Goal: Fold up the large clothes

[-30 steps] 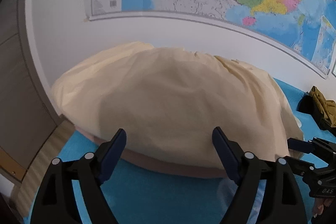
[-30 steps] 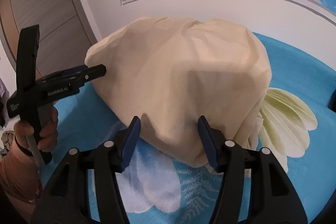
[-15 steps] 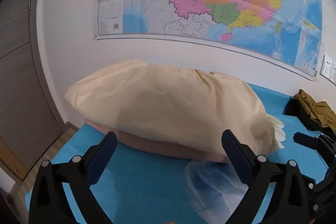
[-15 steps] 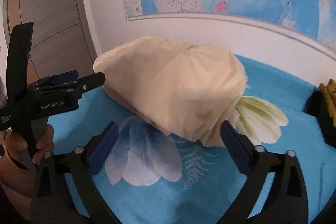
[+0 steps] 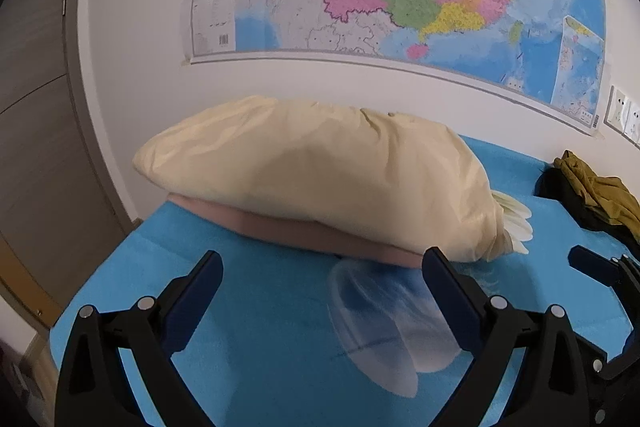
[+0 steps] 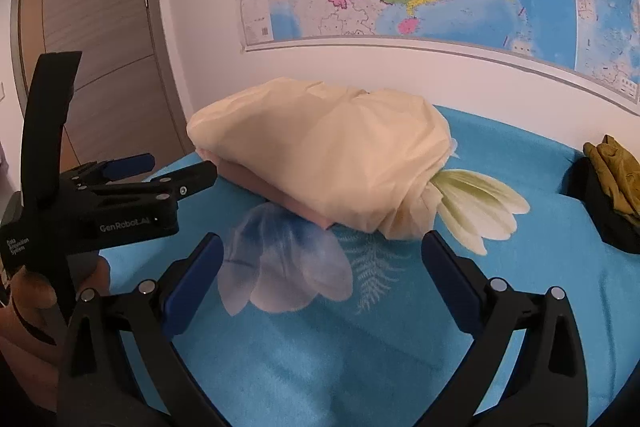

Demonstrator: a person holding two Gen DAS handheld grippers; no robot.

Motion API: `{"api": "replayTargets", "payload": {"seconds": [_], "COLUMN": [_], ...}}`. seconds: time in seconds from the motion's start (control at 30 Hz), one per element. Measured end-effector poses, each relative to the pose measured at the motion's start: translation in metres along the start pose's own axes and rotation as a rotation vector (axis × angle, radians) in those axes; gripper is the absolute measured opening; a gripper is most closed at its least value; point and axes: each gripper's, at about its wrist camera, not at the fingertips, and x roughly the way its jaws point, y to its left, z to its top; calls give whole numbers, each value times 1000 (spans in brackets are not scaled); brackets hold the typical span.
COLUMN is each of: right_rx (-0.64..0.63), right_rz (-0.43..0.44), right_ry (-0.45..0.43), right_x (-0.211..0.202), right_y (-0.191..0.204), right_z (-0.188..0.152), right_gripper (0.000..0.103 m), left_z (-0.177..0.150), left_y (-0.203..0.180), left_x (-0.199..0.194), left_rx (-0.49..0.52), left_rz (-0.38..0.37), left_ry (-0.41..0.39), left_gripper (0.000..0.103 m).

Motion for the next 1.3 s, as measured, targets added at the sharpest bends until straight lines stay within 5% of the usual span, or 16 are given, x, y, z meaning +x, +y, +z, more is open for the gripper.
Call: {"api": "replayTargets", "payload": {"seconds": [1.3], "right_rx": [48], "right_rz": [41], "right_ry": [-24], "right_x": [-25], "right_y": [-8], "right_z": [-11], "right_gripper": [97], "left_z": [-11], "left_y": [-10], "left_x": [-20], "left_rx": [6], "left_rz": [35], "left_ry": [-14], "left_gripper": [96]}}
